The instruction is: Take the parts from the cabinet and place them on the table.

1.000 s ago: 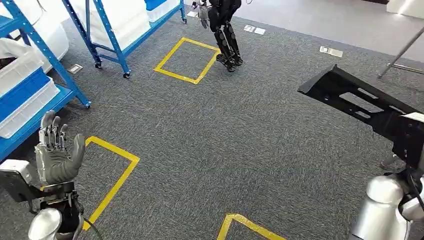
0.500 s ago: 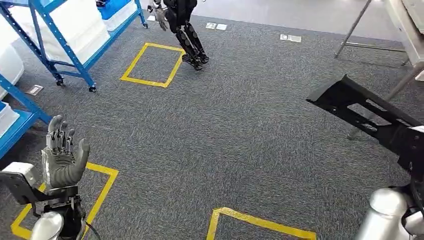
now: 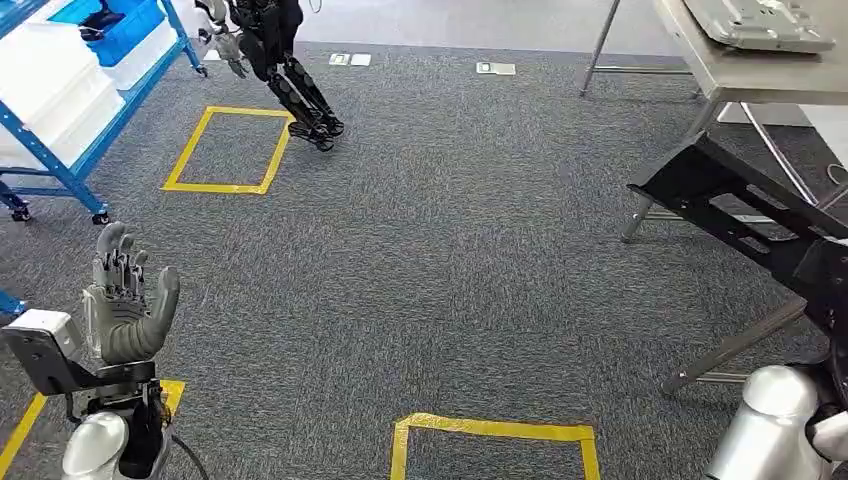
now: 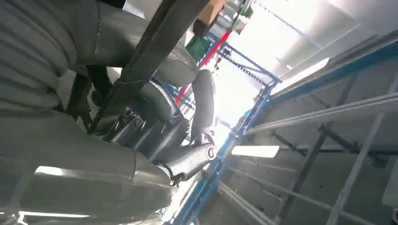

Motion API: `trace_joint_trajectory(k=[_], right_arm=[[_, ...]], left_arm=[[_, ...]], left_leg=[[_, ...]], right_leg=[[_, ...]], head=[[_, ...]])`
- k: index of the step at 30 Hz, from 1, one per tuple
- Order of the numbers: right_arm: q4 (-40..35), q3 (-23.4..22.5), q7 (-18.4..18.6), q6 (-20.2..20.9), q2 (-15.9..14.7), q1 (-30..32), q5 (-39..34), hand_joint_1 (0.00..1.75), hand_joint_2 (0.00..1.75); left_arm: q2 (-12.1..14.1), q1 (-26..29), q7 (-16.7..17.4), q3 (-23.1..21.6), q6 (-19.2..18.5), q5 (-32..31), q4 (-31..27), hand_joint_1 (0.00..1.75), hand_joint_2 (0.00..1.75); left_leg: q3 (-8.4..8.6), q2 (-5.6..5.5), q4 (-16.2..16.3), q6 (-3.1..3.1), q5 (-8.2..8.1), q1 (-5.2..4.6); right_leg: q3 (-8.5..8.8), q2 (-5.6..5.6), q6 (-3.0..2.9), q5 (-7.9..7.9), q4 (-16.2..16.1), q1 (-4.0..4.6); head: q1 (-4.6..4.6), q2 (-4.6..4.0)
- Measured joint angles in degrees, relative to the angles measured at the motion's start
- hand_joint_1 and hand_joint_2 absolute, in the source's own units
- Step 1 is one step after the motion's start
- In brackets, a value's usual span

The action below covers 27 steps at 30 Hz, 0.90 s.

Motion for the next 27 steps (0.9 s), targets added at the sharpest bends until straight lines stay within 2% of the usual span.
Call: trace_joint_trajectory(k=[1,2,3,4,5,6,7,8,9,10,11,12,13,14,15,16,17,18,19,20,21,22,23,24,25,26,27], right_arm=[[-0.24,-0.13,-0.02,0.0,-0.24,-0.06,-0.02,1.75,1.75],[-0.44,-0.17,-0.11,-0.02,-0.37,-0.36,-0.18,1.75,1.75],[-0.5,-0.17,-0.28,-0.02,-0.39,-0.53,-0.31,1.75,1.75],[-0.5,-0.22,-0.35,0.0,-0.39,-0.41,-0.33,1.75,1.75],[-0.5,-0.37,-0.39,-0.02,-0.39,-0.22,-0.24,1.75,1.75],[-0.5,-0.61,-0.48,-0.02,-0.39,-0.09,0.04,1.75,1.75],[-0.5,-0.76,-0.48,0.0,-0.39,-0.05,0.15,1.75,1.75],[-0.59,-0.96,-0.5,0.0,-0.39,-0.06,0.26,1.75,1.75],[-0.7,-1.05,-0.5,-0.02,-0.39,-0.08,0.37,1.75,1.75],[-0.81,-1.09,-0.5,0.0,-0.39,-0.07,0.42,1.75,1.75],[-0.79,-1.16,-0.61,0.0,-0.41,-0.2,0.46,1.75,1.75],[-0.81,-1.25,-0.68,0.0,-0.41,-0.13,0.5,1.75,1.75],[-0.81,-1.4,-0.79,0.0,-0.46,-0.12,0.52,1.75,1.75],[-0.81,-1.51,-0.98,0.0,-0.5,-0.16,0.55,1.75,1.75],[-0.9,-1.6,-1.22,0.0,-0.59,-0.31,0.61,1.75,1.75],[-0.98,-1.64,-1.38,-0.02,-0.63,-0.33,0.7,1.75,1.75],[-1.09,-1.7,-1.42,-0.02,-0.7,-0.58,0.72,1.75,1.75],[-1.09,-1.7,-1.46,-0.02,-0.68,-0.76,0.81,1.75,1.75],[-1.09,-1.68,-1.46,-0.02,-0.59,-0.71,0.87,1.75,1.75],[-1.07,-1.68,-1.46,-0.02,-0.57,-0.69,0.9,1.75,1.75],[-1.07,-1.73,-1.46,-0.02,-0.57,-0.7,0.9,1.75,1.75],[-1.07,-1.73,-1.46,-0.02,-0.57,-0.71,0.96,1.75,1.75],[-1.07,-1.75,-1.46,-0.02,-0.57,-0.7,1.2,1.75,1.75],[-1.09,-1.75,-1.33,-0.02,-0.5,-0.71,1.64,1.75,1.75],[-1.09,-1.73,-1.22,-0.02,-0.44,-0.7,1.86,1.75,1.75],[-1.09,-1.73,-1.07,0.0,-0.39,-0.71,2.03,1.75,1.75],[-1.11,-1.7,-1.03,0.0,-0.37,-0.81,2.25,1.75,1.75]], left_arm=[[-0.22,-0.17,0.0,0.02,-0.22,0.0,0.13,0.0,1.75],[-0.28,-0.18,-0.04,0.02,-0.33,0.0,0.13,0.0,1.75],[-0.31,-0.07,-0.02,0.04,-0.33,0.0,0.26,0.0,1.75],[-0.33,-0.04,-0.02,0.04,-0.39,0.02,0.44,0.0,1.75],[-0.35,-0.08,-0.04,0.04,-0.55,0.04,0.59,0.0,1.75],[-0.39,-0.04,-0.04,0.04,-0.63,0.22,0.81,0.0,1.75],[-0.42,-0.04,-0.04,0.04,-0.65,0.28,0.96,0.0,1.75],[-0.48,-0.04,-0.04,0.04,-0.65,0.31,1.11,0.0,1.75],[-0.52,-0.04,-0.04,0.04,-0.68,0.31,1.2,0.0,1.75],[-0.52,-0.09,-0.04,0.04,-0.72,0.31,1.2,0.0,1.75],[-0.48,-0.09,-0.04,0.07,-0.74,0.31,1.2,0.0,1.75],[-0.44,-0.2,-0.07,0.04,-0.83,0.28,1.25,0.0,1.75],[-0.46,-0.21,-0.11,0.04,-0.87,0.28,1.27,0.0,1.75],[-0.5,-0.21,-0.09,-0.02,-1.03,0.28,1.31,0.0,1.75],[-0.55,-0.23,-0.09,-0.04,-1.25,0.28,1.31,0.0,1.75],[-0.52,-0.34,-0.07,-0.04,-1.27,0.28,1.31,0.0,1.75],[-0.52,-0.2,-0.13,-0.02,-1.27,0.26,1.31,0.0,1.75],[-0.44,-0.08,-0.09,-0.02,-1.29,0.26,1.4,0.0,1.75],[-0.41,-0.03,-0.09,-0.02,-1.29,0.26,1.53,0.0,1.75],[-0.44,0.07,-0.09,-0.02,-1.29,0.26,1.68,0.0,1.75],[-0.44,0.21,-0.09,-0.02,-1.29,0.26,1.79,0.0,1.75],[-0.44,0.35,-0.09,-0.02,-1.29,0.26,1.9,0.0,1.75],[-0.44,0.41,-0.07,-0.02,-1.29,0.24,1.97,0.0,1.75],[-0.44,0.43,-0.04,-0.02,-1.33,0.13,1.97,0.0,1.75],[-0.44,0.42,-0.02,-0.02,-1.33,0.02,1.97,0.0,1.75],[-0.44,0.41,0.0,-0.02,-1.33,-0.02,1.97,0.0,1.75],[-0.44,0.53,0.11,-0.04,-1.33,-0.07,1.95,0.0,1.75]], left_leg=[[0.23,0.72,-0.57,0.19,0.46,0.07],[0.2,1.35,-0.67,0.44,0.52,-0.03],[0.15,2.2,-0.67,0.48,0.53,-0.03],[0.08,3.03,-0.67,0.48,0.52,-0.08],[-0.05,3.79,-0.65,0.47,0.51,-0.08],[-0.09,4.57,-0.64,0.43,0.49,-0.08],[-0.09,5.33,-0.62,0.32,0.42,-0.07],[-0.06,6.11,-0.57,0.17,0.32,0.0],[0.02,6.77,-0.49,-0.08,0.17,0.1],[0.08,7.31,-0.21,-0.48,-0.08,0.05],[-0.03,7.92,0.12,-1.06,-0.49,-0.43],[0.14,8.46,0.14,-1.4,-0.67,-0.46],[0.34,8.98,0.11,-1.52,-0.73,-0.45],[0.58,9.62,-0.14,-1.8,-0.76,-0.3],[0.78,10.45,-0.14,-2.21,-0.95,-0.1],[0.6,8.63,0.66,-2.63,-1.78,0.4],[-0.24,5.75,2.97,-2.61,-3.53,0.55],[-2.32,3.62,7.66,-2.63,-6.22,0.57],[-4.72,2.62,12.53,-2.67,-8.36,0.56],[-6.85,2.22,16.45,-2.62,-9.56,0.57],[-8.2,2.11,18.52,-2.48,-9.74,0.57],[-8.27,2.08,17.88,-2.22,-8.49,0.56],[-7.34,2.04,15.41,-1.96,-6.47,0.56],[-4.75,1.48,9.59,-1.56,-2.94,0.56],[-2.46,-0.24,4.54,-1.23,-0.38,0.57],[-1.24,-3.48,1.89,-0.96,-0.25,0.72],[-1.04,-3.37,0.97,-1.23,-0.2,0.72]], right_leg=[[-0.86,-3.32,-0.27,-0.8,1.31,-0.01],[-2.35,-5.89,-0.5,-2.61,4.27,0.17],[-4.36,-6.84,-0.57,-4.49,8.49,0.12],[-6.62,-7.23,-0.53,-6.22,13.31,0.02],[-8.24,-7.38,-0.22,-7.24,16.79,-0.16],[-8.67,-7.51,0.31,-7.34,17.91,-0.34],[-7.62,-7.72,0.92,-6.6,16.14,-0.59],[-4.96,-8.28,1.76,-4.92,11.5,-0.9],[-1.68,-9.45,2.48,-3.08,5.65,-1.18],[0.96,-11.6,2.91,-1.86,1.03,-1.44],[1.62,-13.04,2.35,-1.62,0.49,-0.73],[1.2,-11.97,1.43,-1.44,0.31,-0.69],[1.08,-11.47,1.01,-1.4,0.33,-0.61],[0.98,-10.75,0.65,-1.48,0.4,-0.35],[1.04,-9.94,0.09,-1.27,0.25,-0.46],[1.29,-9.28,-0.36,-1.15,0.12,-1.11],[1.3,-8.71,-0.63,-1.11,0.12,-1.05],[1.31,-8.15,-1.16,-1.1,0.12,-0.85],[1.29,-7.47,-1.4,-1.02,0.13,-0.68],[1.27,-6.76,-1.44,-1.06,0.15,-0.45],[1.27,-5.99,-1.45,-1.05,0.16,-0.27],[1.32,-5.15,-1.45,-1.05,0.19,-0.14],[1.37,-4.47,-1.45,-1.05,0.23,-0.09],[1.49,-3.53,-1.44,-1.05,0.26,-0.08],[1.56,-2.88,-1.42,-1.05,0.27,-0.12],[1.42,-2.38,-1.35,-1.03,0.28,-0.25],[0.87,-1.66,-1.06,-0.85,0.48,0.23]], head=[[-0.07,0.0],[0.2,0.0],[0.33,0.0],[0.22,0.0],[0.37,0.0],[0.46,0.0],[0.48,0.0],[0.57,0.0],[0.54,0.0],[0.61,0.0],[0.74,0.0],[0.41,0.0],[0.48,0.0],[0.44,0.0],[0.46,0.0],[0.37,0.0],[0.26,0.0],[0.09,0.0],[-0.11,0.0],[0.02,0.0],[-0.02,0.0],[0.0,0.0],[-0.02,0.0],[-0.04,0.0],[-0.02,0.0],[0.04,0.0],[0.09,0.0]])
